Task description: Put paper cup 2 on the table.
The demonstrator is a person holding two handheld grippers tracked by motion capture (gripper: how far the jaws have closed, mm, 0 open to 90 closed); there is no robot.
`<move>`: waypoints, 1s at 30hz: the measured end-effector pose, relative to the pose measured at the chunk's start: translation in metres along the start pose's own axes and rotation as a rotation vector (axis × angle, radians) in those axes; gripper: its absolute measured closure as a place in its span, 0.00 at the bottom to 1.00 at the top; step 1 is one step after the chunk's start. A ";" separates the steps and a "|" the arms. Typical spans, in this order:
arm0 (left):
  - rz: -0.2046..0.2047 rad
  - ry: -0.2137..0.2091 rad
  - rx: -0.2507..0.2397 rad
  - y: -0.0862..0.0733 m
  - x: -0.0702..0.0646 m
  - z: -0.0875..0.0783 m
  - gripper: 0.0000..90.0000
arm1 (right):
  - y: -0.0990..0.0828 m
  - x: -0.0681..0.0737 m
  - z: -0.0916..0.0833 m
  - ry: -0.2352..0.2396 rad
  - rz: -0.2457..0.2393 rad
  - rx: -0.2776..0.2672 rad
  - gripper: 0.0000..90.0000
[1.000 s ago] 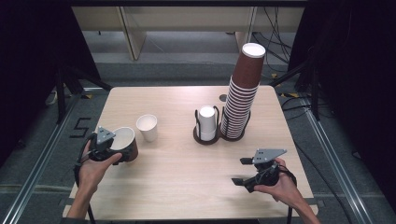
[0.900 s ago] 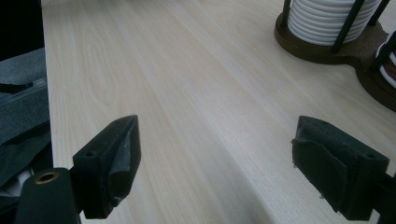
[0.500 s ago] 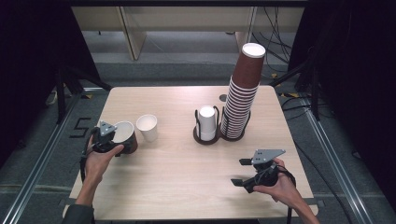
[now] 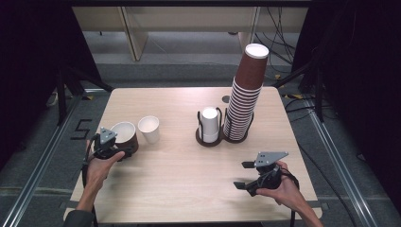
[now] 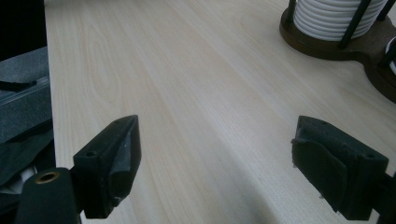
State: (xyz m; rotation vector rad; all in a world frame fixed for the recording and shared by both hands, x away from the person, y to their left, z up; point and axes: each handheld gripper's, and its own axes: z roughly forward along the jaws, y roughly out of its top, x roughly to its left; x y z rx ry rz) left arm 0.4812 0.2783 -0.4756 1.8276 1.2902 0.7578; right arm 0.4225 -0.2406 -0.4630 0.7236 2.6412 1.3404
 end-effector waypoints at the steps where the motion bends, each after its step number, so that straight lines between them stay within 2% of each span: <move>1: -0.001 -0.001 0.001 -0.002 0.000 0.000 0.15 | 0.000 0.000 0.000 -0.001 -0.002 0.000 0.18; 10: -0.011 -0.030 0.038 -0.011 -0.001 -0.006 0.16 | 0.000 0.001 0.001 -0.005 -0.014 0.008 0.18; 12: -0.038 -0.027 0.054 -0.014 -0.003 -0.010 0.16 | -0.001 0.001 0.002 -0.001 -0.010 0.009 0.18; 14: -0.035 -0.037 0.052 -0.017 -0.005 -0.014 0.16 | -0.001 0.001 0.002 0.006 0.000 0.011 0.18; 15: -0.048 -0.021 0.061 -0.019 -0.009 -0.017 0.16 | -0.001 0.000 0.002 0.003 -0.001 0.006 0.18; 16: -0.037 -0.026 0.054 -0.021 -0.010 -0.019 0.16 | -0.002 0.000 0.002 -0.002 -0.003 0.005 0.18; 17: -0.048 -0.012 0.067 -0.023 -0.013 -0.022 0.16 | -0.002 0.001 0.001 -0.003 0.012 0.008 0.18; 18: -0.043 -0.021 0.057 -0.024 -0.013 -0.024 0.16 | -0.002 0.000 0.001 -0.003 0.012 0.006 0.18; 19: -0.060 -0.019 0.054 -0.026 -0.015 -0.027 0.16 | -0.002 0.001 0.000 -0.004 0.013 0.003 0.18; 23: -0.070 -0.022 0.035 -0.028 -0.028 -0.042 0.16 | -0.001 -0.001 -0.003 -0.017 0.022 -0.014 0.18; 24: -0.059 -0.036 0.025 -0.028 -0.032 -0.045 0.16 | -0.001 -0.001 -0.004 -0.023 0.037 -0.011 0.18; 26: -0.042 -0.042 0.006 -0.028 -0.042 -0.053 0.16 | -0.001 -0.003 -0.005 -0.029 0.021 -0.023 0.18; 29: -0.031 -0.056 -0.016 -0.028 -0.059 -0.065 0.16 | -0.001 -0.003 -0.006 -0.024 0.029 -0.022 0.18; 30: -0.025 -0.075 -0.030 -0.028 -0.064 -0.067 0.16 | 0.000 -0.003 -0.006 -0.027 0.027 -0.028 0.18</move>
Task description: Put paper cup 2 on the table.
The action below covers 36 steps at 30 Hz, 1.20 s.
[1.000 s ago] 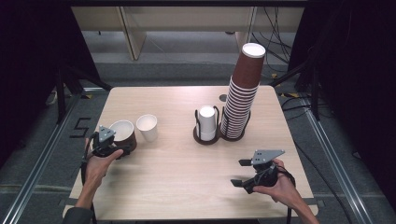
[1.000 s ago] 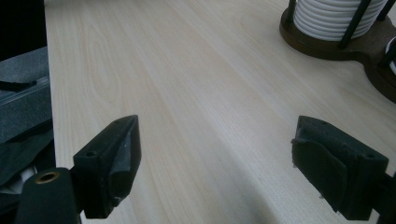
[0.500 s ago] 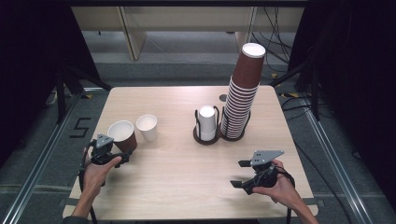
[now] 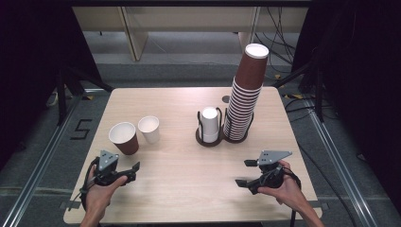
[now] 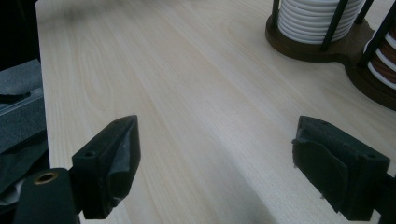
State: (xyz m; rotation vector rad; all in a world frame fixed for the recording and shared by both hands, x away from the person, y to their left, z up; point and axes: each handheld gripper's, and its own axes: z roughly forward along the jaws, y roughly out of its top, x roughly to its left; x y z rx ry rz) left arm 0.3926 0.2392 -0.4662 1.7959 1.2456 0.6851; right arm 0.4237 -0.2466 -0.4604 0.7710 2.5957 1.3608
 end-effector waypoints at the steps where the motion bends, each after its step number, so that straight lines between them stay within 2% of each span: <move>1: 0.000 -0.009 -0.006 0.000 -0.006 -0.003 0.16 | 0.000 0.000 0.000 0.000 0.000 0.000 0.18; 3: 0.015 -0.041 -0.020 -0.001 -0.016 -0.006 0.16 | 0.000 0.000 0.000 0.004 -0.001 0.001 0.18; 7: 0.001 -0.079 -0.044 -0.003 -0.034 -0.014 0.16 | 0.000 0.000 0.000 -0.003 0.003 0.000 0.18; 11: 0.042 -0.119 -0.042 -0.011 -0.051 -0.014 0.16 | 0.000 -0.001 -0.001 0.001 0.019 -0.009 0.18; 14: 0.067 -0.136 -0.016 -0.018 -0.063 -0.013 0.16 | 0.000 -0.001 -0.002 -0.008 0.013 -0.016 0.18; 15: 0.076 -0.140 -0.017 -0.020 -0.066 -0.012 0.16 | 0.000 0.000 -0.002 -0.003 0.029 -0.013 0.18; 21: 0.114 -0.182 -0.027 -0.030 -0.078 -0.009 0.16 | -0.003 0.000 -0.005 -0.008 0.028 -0.039 0.18; 23: 0.113 -0.168 -0.016 -0.032 -0.081 -0.011 0.16 | -0.005 0.002 -0.007 -0.002 0.050 -0.044 0.18; 24: 0.126 -0.182 -0.030 -0.034 -0.081 -0.010 0.16 | -0.006 0.002 -0.008 -0.012 0.040 -0.053 0.18; 25: 0.122 -0.189 -0.032 -0.035 -0.083 -0.010 0.16 | -0.007 0.004 -0.009 -0.013 0.061 -0.051 0.18; 27: 0.139 -0.203 -0.034 -0.037 -0.085 -0.011 0.16 | -0.010 0.005 -0.011 -0.009 0.064 -0.055 0.18; 28: 0.125 -0.214 -0.045 -0.039 -0.087 -0.011 0.16 | -0.011 0.006 -0.011 -0.019 0.053 -0.062 0.18; 29: 0.116 -0.215 -0.035 -0.040 -0.090 -0.011 0.16 | -0.012 0.008 -0.012 -0.011 0.068 -0.060 0.18; 30: 0.141 -0.215 -0.039 -0.040 -0.090 -0.011 0.16 | -0.014 0.009 -0.012 -0.016 0.066 -0.070 0.18; 31: 0.124 -0.220 -0.032 -0.042 -0.092 -0.011 0.16 | -0.015 0.012 -0.012 -0.003 0.090 -0.067 0.18; 33: 0.118 -0.227 -0.023 -0.044 -0.096 -0.011 0.16 | -0.017 0.014 -0.012 -0.001 0.066 -0.070 0.18; 34: 0.145 -0.227 -0.027 -0.043 -0.095 -0.011 0.16 | -0.018 0.018 -0.012 0.007 0.087 -0.067 0.18; 35: 0.158 -0.230 -0.028 -0.044 -0.097 -0.012 0.16 | -0.018 0.019 -0.011 -0.007 0.065 -0.078 0.17; 36: 0.134 -0.238 -0.029 -0.045 -0.100 -0.012 0.16 | -0.019 0.022 -0.011 0.004 0.063 -0.074 0.18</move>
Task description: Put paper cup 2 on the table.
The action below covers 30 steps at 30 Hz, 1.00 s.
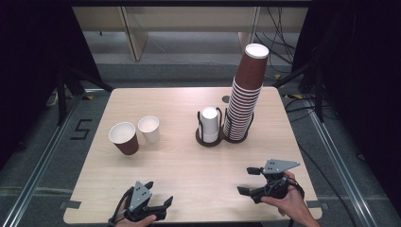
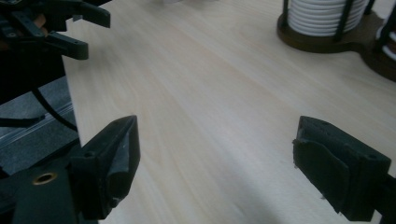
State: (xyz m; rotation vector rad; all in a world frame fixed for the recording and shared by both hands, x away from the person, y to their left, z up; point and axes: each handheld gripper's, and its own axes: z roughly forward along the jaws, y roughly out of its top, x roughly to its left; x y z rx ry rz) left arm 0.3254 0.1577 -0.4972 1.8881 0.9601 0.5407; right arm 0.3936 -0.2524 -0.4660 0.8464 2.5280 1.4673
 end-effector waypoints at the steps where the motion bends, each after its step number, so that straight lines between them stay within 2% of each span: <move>1: 0.012 -0.002 -0.002 0.000 -0.001 0.000 0.16 | -0.001 0.004 0.001 0.014 0.020 0.008 0.17; 2: 0.003 -0.004 0.003 -0.001 -0.004 0.000 0.16 | -0.002 0.006 0.001 0.017 0.009 0.008 0.17; 6: 0.018 -0.027 0.004 -0.004 -0.012 0.003 0.16 | -0.005 0.016 0.003 0.044 0.010 0.012 0.17; 7: 0.021 -0.035 -0.008 -0.005 -0.014 0.005 0.16 | -0.006 0.018 0.003 0.035 0.010 0.014 0.17; 9: 0.036 -0.039 0.016 -0.006 -0.017 0.005 0.16 | -0.008 0.022 0.005 0.035 0.014 0.018 0.17; 10: 0.040 -0.044 0.017 -0.006 -0.019 0.006 0.16 | -0.009 0.024 0.006 0.048 0.016 0.021 0.17; 11: 0.041 -0.051 0.009 -0.007 -0.020 0.007 0.16 | -0.010 0.025 0.006 0.037 0.007 0.023 0.17; 12: 0.055 -0.051 0.024 -0.006 -0.021 0.006 0.16 | -0.011 0.026 0.006 0.039 -0.008 0.026 0.17; 14: 0.062 -0.076 0.013 -0.006 -0.022 0.006 0.16 | -0.013 0.028 0.007 0.035 -0.027 0.031 0.17; 15: 0.069 -0.089 0.016 -0.005 -0.023 0.006 0.16 | -0.015 0.030 0.007 0.029 -0.020 0.033 0.17; 16: 0.081 -0.087 0.023 -0.005 -0.025 0.006 0.16 | -0.016 0.031 0.008 0.046 -0.015 0.034 0.17; 17: 0.096 -0.091 0.018 -0.005 -0.027 0.006 0.16 | -0.018 0.034 0.007 0.050 0.012 0.058 0.17; 18: 0.112 -0.096 0.020 -0.005 -0.028 0.007 0.16 | -0.019 0.034 0.008 0.045 -0.013 0.054 0.17; 21: 0.134 -0.107 0.026 -0.006 -0.031 0.009 0.16 | -0.021 0.036 0.010 0.051 -0.026 0.066 0.17; 22: 0.134 -0.110 0.031 -0.006 -0.031 0.009 0.16 | -0.022 0.038 0.011 0.048 -0.015 0.072 0.17; 23: 0.126 -0.111 0.030 -0.006 -0.031 0.010 0.16 | -0.022 0.038 0.011 0.049 -0.024 0.084 0.17; 24: 0.143 -0.107 0.037 -0.006 -0.029 0.011 0.16 | -0.023 0.038 0.011 0.044 -0.029 0.085 0.17; 25: 0.135 -0.106 0.037 -0.006 -0.030 0.011 0.16 | -0.023 0.040 0.011 0.049 -0.012 0.090 0.17; 27: 0.126 -0.110 0.031 -0.006 -0.029 0.011 0.16 | -0.022 0.037 0.012 0.051 -0.042 0.083 0.17; 30: 0.129 -0.106 0.036 -0.006 -0.028 0.012 0.16 | -0.022 0.036 0.012 0.045 -0.041 0.081 0.17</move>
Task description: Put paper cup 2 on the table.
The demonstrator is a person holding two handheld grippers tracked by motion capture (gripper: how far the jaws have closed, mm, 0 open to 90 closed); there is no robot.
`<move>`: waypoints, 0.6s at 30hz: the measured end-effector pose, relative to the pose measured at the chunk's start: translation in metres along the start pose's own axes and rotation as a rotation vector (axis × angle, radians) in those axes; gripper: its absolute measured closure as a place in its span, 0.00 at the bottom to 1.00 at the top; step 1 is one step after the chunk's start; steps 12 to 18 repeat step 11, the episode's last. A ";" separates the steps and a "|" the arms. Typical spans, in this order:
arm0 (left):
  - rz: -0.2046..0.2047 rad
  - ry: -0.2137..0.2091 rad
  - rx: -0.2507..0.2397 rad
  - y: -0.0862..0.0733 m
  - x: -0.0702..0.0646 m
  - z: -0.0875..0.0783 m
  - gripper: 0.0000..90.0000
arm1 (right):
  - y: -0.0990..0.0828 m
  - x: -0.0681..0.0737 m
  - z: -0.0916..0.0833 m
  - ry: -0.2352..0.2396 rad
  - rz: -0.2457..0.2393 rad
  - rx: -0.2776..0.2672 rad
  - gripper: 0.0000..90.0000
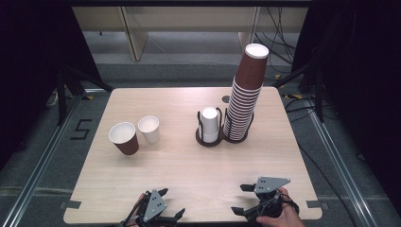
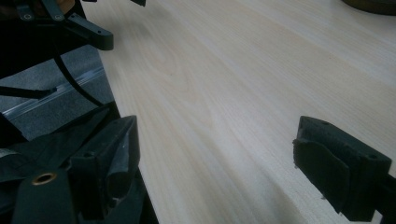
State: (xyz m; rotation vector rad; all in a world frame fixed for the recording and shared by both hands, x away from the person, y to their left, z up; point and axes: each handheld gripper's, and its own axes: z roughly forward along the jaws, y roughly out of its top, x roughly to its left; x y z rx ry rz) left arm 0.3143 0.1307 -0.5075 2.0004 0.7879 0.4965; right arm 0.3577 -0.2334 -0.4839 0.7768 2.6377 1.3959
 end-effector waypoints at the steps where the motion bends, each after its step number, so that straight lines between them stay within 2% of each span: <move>1: 0.001 0.001 -0.001 0.000 0.000 0.000 0.16 | 0.000 0.000 0.000 -0.005 -0.002 -0.002 0.17; 2: 0.002 0.002 -0.001 0.000 0.000 0.000 0.16 | 0.000 0.000 0.000 -0.001 0.016 0.003 0.17; 8: 0.014 0.003 0.011 0.000 0.001 0.000 0.16 | 0.000 -0.002 -0.001 -0.013 0.010 -0.004 0.17; 11: 0.001 -0.002 0.006 0.001 -0.001 0.000 0.16 | 0.000 -0.004 -0.002 -0.026 0.018 -0.009 0.17; 18: 0.001 -0.002 0.006 0.001 -0.001 0.000 0.16 | 0.000 -0.004 -0.002 -0.026 0.018 -0.009 0.17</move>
